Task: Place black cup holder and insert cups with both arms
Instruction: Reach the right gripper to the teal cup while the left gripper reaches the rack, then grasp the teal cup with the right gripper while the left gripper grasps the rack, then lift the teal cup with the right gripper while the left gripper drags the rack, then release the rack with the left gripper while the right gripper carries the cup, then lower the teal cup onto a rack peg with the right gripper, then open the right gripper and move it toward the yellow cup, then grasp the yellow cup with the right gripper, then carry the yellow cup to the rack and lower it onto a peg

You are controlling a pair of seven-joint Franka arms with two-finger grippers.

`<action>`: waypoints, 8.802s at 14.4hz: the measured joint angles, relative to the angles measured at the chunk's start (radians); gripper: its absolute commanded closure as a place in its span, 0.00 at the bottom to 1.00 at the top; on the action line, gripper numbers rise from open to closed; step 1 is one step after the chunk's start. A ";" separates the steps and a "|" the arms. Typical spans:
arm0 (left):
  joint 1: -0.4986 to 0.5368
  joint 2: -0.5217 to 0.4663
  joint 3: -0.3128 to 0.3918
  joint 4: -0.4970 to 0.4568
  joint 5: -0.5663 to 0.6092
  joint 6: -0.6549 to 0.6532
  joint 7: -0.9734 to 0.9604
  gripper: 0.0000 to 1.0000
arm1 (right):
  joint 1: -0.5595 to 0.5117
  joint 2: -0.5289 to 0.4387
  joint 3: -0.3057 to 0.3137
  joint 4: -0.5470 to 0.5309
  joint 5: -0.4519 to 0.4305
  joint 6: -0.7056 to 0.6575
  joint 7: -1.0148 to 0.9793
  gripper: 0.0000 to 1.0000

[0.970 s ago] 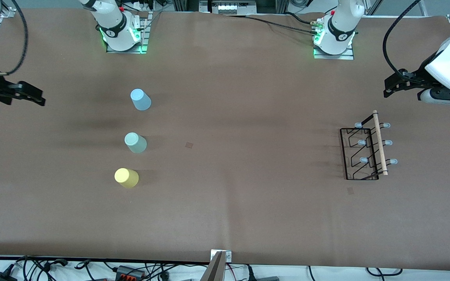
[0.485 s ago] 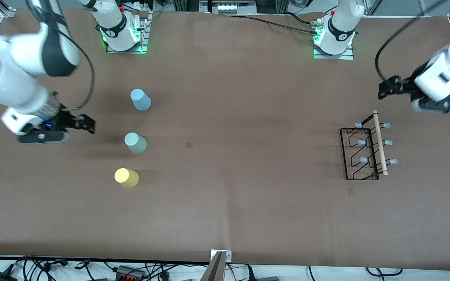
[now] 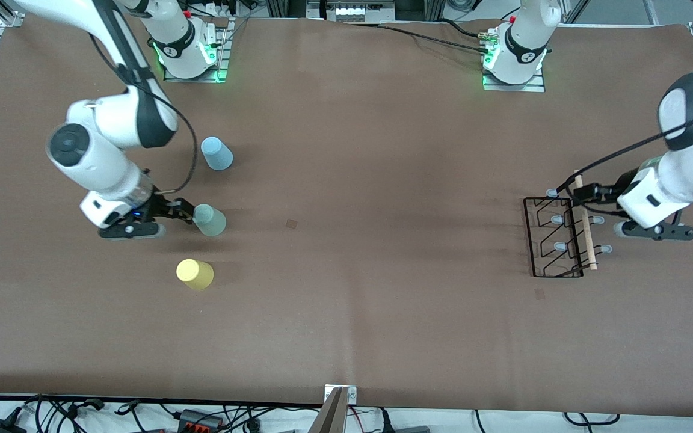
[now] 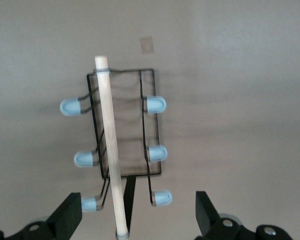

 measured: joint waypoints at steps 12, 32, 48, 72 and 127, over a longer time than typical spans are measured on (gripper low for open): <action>0.058 0.049 0.001 -0.168 0.002 0.234 0.011 0.71 | 0.043 0.083 0.000 -0.085 0.001 0.133 0.076 0.00; 0.003 0.041 -0.035 0.121 0.002 -0.090 0.010 0.99 | 0.067 0.064 0.000 -0.073 0.001 0.113 0.094 0.95; -0.451 0.202 -0.329 0.130 0.002 0.167 -0.817 0.99 | 0.047 -0.210 -0.038 0.031 -0.046 -0.294 0.036 0.95; -0.159 0.120 -0.304 0.321 0.163 -0.208 -0.313 0.00 | 0.425 -0.122 0.067 0.222 -0.015 -0.330 0.825 0.93; -0.041 -0.242 -0.031 0.083 0.045 -0.244 -0.090 0.00 | 0.160 0.327 -0.165 0.229 -0.049 0.291 -0.025 1.00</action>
